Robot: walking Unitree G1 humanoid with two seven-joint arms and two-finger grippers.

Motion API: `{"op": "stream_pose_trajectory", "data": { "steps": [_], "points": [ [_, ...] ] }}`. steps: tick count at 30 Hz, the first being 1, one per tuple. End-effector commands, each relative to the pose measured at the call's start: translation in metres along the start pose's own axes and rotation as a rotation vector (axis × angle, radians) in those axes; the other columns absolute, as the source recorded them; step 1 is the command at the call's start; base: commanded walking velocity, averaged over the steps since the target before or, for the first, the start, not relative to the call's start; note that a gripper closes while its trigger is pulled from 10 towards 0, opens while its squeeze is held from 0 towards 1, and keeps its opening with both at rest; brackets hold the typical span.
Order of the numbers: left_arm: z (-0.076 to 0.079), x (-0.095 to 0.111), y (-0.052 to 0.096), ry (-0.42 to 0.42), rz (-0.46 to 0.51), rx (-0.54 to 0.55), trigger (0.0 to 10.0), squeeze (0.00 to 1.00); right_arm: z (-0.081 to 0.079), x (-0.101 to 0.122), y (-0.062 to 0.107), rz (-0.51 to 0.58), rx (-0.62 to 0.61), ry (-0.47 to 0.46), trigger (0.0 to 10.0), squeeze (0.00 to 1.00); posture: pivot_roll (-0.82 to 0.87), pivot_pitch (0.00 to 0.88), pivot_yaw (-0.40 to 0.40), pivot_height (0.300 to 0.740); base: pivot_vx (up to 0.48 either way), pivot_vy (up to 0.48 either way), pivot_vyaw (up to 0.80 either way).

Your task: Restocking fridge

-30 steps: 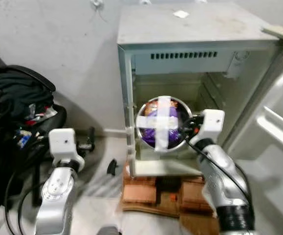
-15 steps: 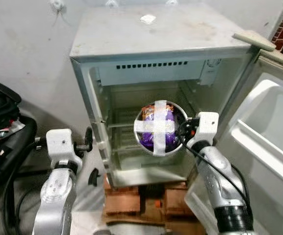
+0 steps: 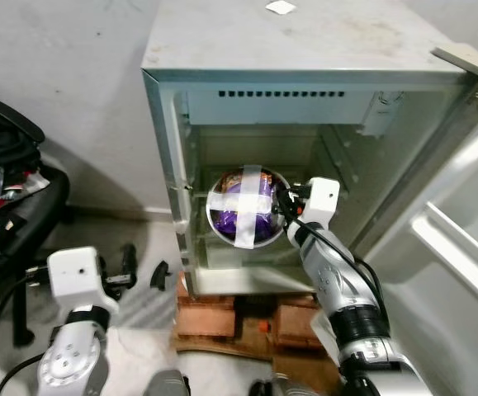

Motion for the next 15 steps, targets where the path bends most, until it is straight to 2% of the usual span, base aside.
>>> {"op": "stream_pose_trajectory", "data": {
  "steps": [1,8,11,15],
  "points": [
    [-0.002,0.001,0.01,0.002,-0.016,0.02,10.0,0.0,-0.001,0.005,-0.011,0.001,-0.044,-0.051,10.0,0.0,0.26,0.207,-0.08,0.74,0.0,0.0,0.0],
    [-0.001,0.001,0.032,0.015,-0.048,0.041,10.0,0.0,-0.002,0.007,-0.024,-0.041,-0.133,-0.152,10.0,0.0,0.32,0.261,-0.119,0.74,0.0,0.0,0.0],
    [0.0,0.002,0.038,0.023,-0.055,0.046,10.0,0.0,-0.007,0.006,-0.028,-0.063,-0.154,-0.229,10.0,0.0,0.33,0.278,-0.13,0.74,0.0,0.0,0.0],
    [0.002,0.002,0.046,0.035,-0.072,0.05,10.0,0.0,-0.017,0.009,-0.033,-0.079,-0.164,-0.284,10.0,0.0,0.34,0.304,-0.139,0.74,0.0,0.0,0.0]
  ]
}}
Point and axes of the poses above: a point about 5 cm out from each wrist's last joint towards the gripper, its own y axis pointing back from the gripper into the wrist, its own x axis along the axis of the wrist's last joint, z = x × y, the point moved 1 cm from there along -y, pointing out of the wrist towards the gripper, and after that the axes turned 10 degrees about y, right-handed, at the moved point
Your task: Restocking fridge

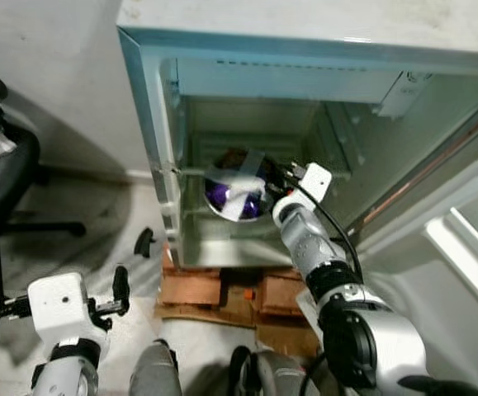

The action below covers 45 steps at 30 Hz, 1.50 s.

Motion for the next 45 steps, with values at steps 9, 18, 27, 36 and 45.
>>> {"op": "stream_pose_trajectory", "data": {
  "steps": [9,18,27,36,45],
  "points": [
    [0.003,-0.001,0.021,0.022,-0.048,0.029,10.0,0.0,-0.035,0.009,-0.004,-0.02,-0.025,-0.156,10.0,0.0,0.37,0.34,-0.176,0.74,0.0,0.0,0.0],
    [0.006,-0.004,0.035,0.051,-0.074,0.071,10.0,0.0,-0.077,0.015,-0.001,-0.029,0.047,-0.253,10.0,0.0,0.39,0.367,-0.206,0.74,0.0,0.0,0.0],
    [0.012,-0.009,0.043,0.061,-0.106,0.079,10.0,0.0,-0.115,0.024,0.005,-0.018,0.165,-0.294,10.0,0.0,0.39,0.369,-0.243,0.74,0.0,0.0,0.0],
    [0.015,-0.011,0.041,0.067,-0.091,0.094,10.0,0.0,-0.149,0.034,0.014,-0.024,0.275,-0.369,10.0,0.0,0.39,0.375,-0.274,0.74,0.0,0.0,0.0],
    [0.019,-0.013,0.044,0.079,-0.092,0.109,10.0,0.0,-0.16,0.024,0.019,-0.074,0.24,-0.279,10.0,0.0,0.39,0.385,-0.29,0.74,0.0,0.0,0.0]
  ]
}}
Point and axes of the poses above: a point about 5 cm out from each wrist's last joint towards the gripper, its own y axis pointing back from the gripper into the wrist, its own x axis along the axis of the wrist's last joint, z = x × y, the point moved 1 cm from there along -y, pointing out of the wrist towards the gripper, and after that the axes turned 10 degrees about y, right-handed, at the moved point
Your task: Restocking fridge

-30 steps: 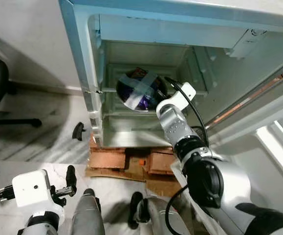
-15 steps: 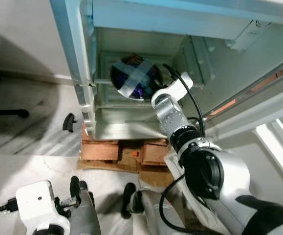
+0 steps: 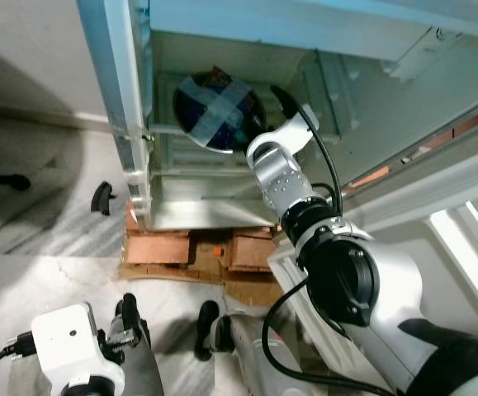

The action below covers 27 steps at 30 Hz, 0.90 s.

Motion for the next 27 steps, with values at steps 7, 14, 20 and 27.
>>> {"op": "stream_pose_trajectory", "data": {
  "steps": [7,14,20,27],
  "points": [
    [-0.002,-0.006,0.0,0.016,-0.018,0.043,10.0,0.0,-0.057,-0.059,0.02,-0.15,0.1,0.074,10.0,0.0,0.38,0.375,-0.294,0.74,0.0,0.0,0.0],
    [0.002,-0.003,-0.008,0.02,0.008,0.026,10.0,0.0,-0.064,-0.049,0.018,-0.094,0.221,0.116,10.0,0.0,0.37,0.351,-0.286,0.74,0.0,0.0,0.0],
    [0.005,0.001,-0.023,-0.003,0.044,-0.017,10.0,0.0,-0.054,-0.042,0.015,-0.063,0.292,0.203,10.0,0.0,0.35,0.305,-0.28,0.74,0.0,0.0,0.0],
    [0.011,0.005,-0.045,-0.012,0.076,-0.066,10.0,0.0,-0.027,-0.027,0.009,-0.003,0.298,0.355,10.0,0.0,0.31,0.237,-0.251,0.74,0.0,0.0,0.0]
  ]
}}
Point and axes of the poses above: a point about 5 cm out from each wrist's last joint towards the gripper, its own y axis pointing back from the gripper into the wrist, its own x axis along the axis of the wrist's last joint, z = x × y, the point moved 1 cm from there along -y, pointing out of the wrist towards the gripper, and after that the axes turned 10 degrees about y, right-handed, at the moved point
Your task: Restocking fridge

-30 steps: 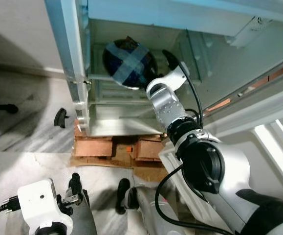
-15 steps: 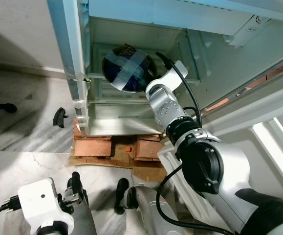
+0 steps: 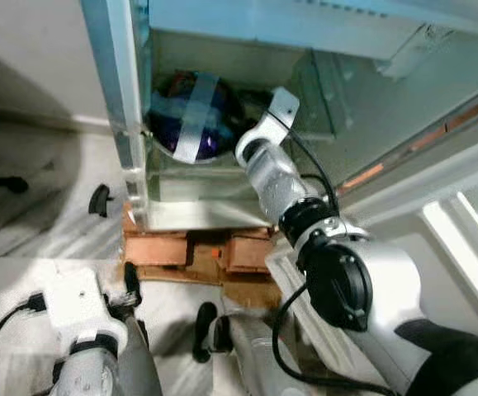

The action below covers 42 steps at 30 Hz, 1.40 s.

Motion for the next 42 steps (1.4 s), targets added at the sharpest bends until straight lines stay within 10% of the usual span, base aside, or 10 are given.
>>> {"op": "stream_pose_trajectory", "data": {
  "steps": [1,12,20,35,42],
  "points": [
    [0.004,-0.007,-0.009,0.014,-0.024,-0.025,10.0,0.0,0.004,-0.017,0.005,-0.01,0.023,0.039,10.0,0.0,0.28,0.205,-0.225,0.74,0.0,0.0,0.0],
    [0.011,0.003,-0.048,-0.028,0.016,-0.135,10.0,0.0,0.065,-0.021,0.019,0.004,-0.049,0.151,10.0,0.0,0.2,0.093,-0.122,0.74,0.0,0.0,0.0],
    [0.016,0.006,-0.058,-0.158,0.079,-0.262,10.0,0.0,0.106,-0.051,0.063,-0.011,-0.062,0.188,10.0,0.0,0.16,0.012,-0.06,0.74,0.0,0.0,0.0],
    [0.007,-0.007,-0.08,-0.391,0.142,-0.495,10.0,0.0,0.134,-0.04,0.131,0.126,-0.145,0.387,10.0,0.0,0.11,0.0,-0.041,0.74,0.0,0.0,0.0],
    [0.007,-0.004,-0.082,-0.338,0.178,-0.466,10.0,0.0,0.138,-0.049,0.155,0.113,-0.186,0.448,10.0,0.0,0.08,0.0,-0.028,0.74,0.0,0.0,0.0]
  ]
}}
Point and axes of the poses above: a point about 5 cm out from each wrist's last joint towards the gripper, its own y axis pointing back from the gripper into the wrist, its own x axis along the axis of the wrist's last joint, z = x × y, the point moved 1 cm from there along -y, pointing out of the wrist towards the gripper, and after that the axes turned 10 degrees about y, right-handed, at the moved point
